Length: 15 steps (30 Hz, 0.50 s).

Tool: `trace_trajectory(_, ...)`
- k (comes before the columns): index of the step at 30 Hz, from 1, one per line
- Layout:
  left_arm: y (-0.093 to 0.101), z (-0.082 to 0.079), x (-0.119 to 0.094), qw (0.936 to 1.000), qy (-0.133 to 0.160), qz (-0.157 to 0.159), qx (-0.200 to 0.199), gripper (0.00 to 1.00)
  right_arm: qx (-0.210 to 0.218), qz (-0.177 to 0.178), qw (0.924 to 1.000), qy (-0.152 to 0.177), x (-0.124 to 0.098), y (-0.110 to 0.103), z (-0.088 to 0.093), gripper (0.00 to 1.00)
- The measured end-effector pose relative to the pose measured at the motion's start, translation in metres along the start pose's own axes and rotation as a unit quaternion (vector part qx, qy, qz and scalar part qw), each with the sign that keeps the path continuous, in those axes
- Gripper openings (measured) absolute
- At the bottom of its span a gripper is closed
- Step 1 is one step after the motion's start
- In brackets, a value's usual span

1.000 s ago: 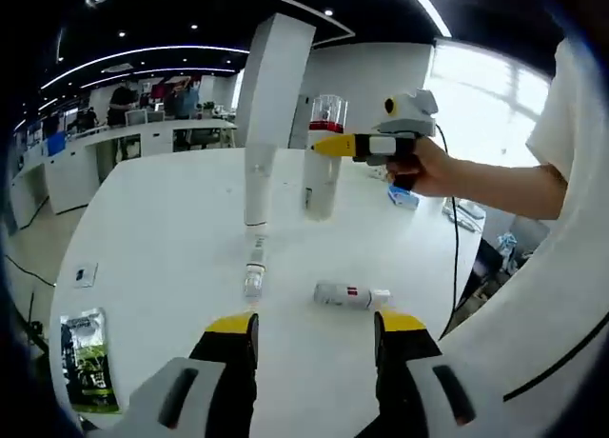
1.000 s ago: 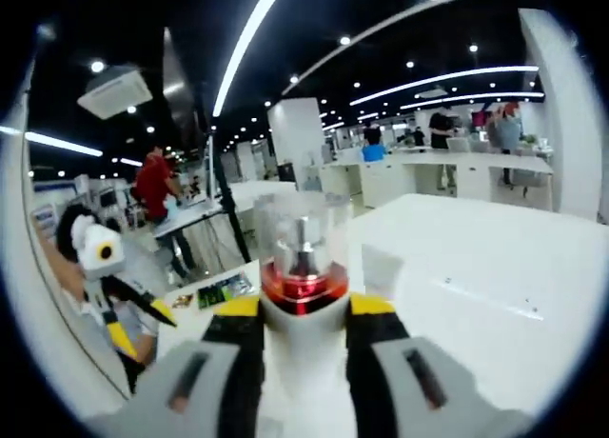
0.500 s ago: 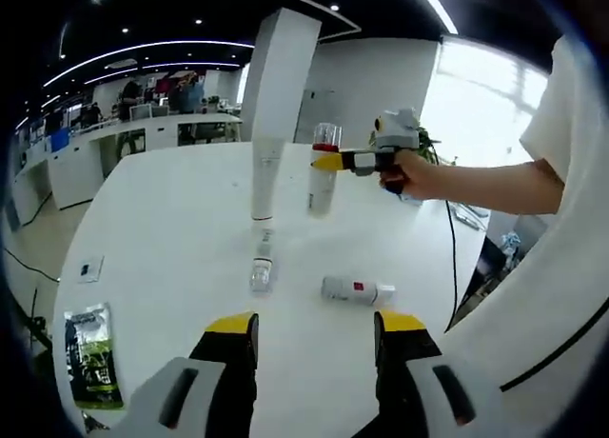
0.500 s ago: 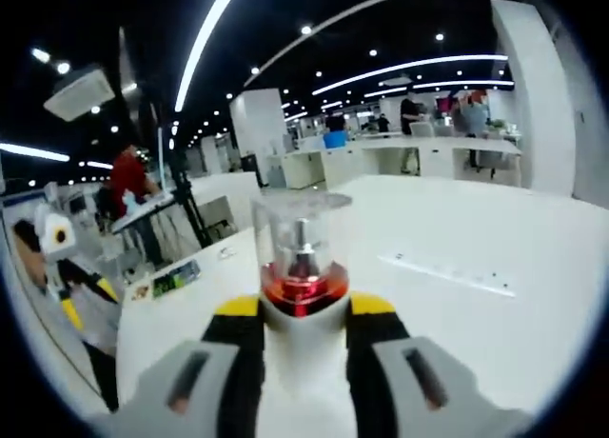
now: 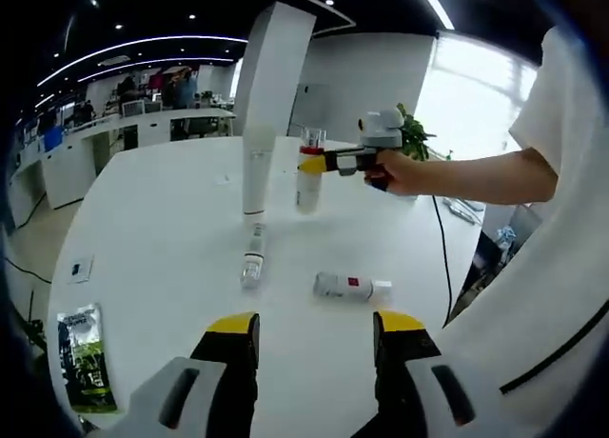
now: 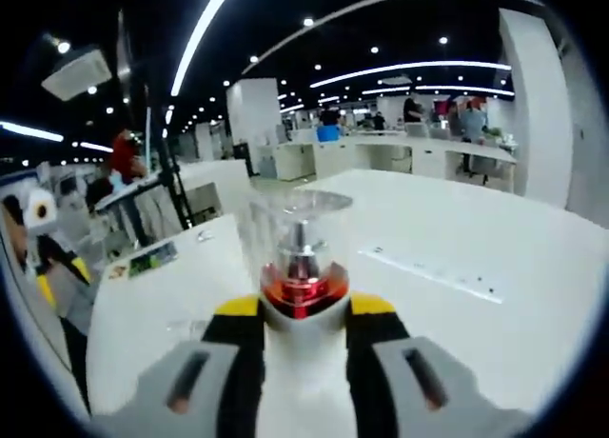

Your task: Arrange the skincare products in the storage area until every visible bottle or jar stands upright without overlapping.

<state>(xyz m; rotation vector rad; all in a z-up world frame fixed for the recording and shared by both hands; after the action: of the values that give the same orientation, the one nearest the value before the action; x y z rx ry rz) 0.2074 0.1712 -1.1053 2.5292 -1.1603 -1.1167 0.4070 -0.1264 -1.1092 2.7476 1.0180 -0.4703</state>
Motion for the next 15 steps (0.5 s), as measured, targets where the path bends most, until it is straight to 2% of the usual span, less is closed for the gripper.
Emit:
trace_trajectory(8, -0.003, -0.001, 0.002, 1.0, -0.007, 0.0, 0.001, 0.49, -0.012, -0.013, 0.9992, 0.037, 0.009, 0.007, 0.0, 0.29)
trace_trajectory(15, -0.006, -0.001, 0.003, 1.0, -0.009, -0.002, -0.001, 0.49, -0.021, -0.021, 0.9983, 0.051, 0.017, 0.01, 0.001, 0.29)
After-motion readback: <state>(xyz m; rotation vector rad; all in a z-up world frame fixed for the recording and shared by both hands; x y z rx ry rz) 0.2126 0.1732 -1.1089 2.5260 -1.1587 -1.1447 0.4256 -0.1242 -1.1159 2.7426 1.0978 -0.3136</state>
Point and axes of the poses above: the point that each gripper's makers call its tool centre point, and the gripper's own axes: x roughly forward along the fingers, y roughly to its right, z roughly out of its underside, the point moved 7 cm from there along -x, roughly backward along the fingers, and after that the axes turned 10 degrees about -x, right-handed, at the moved point
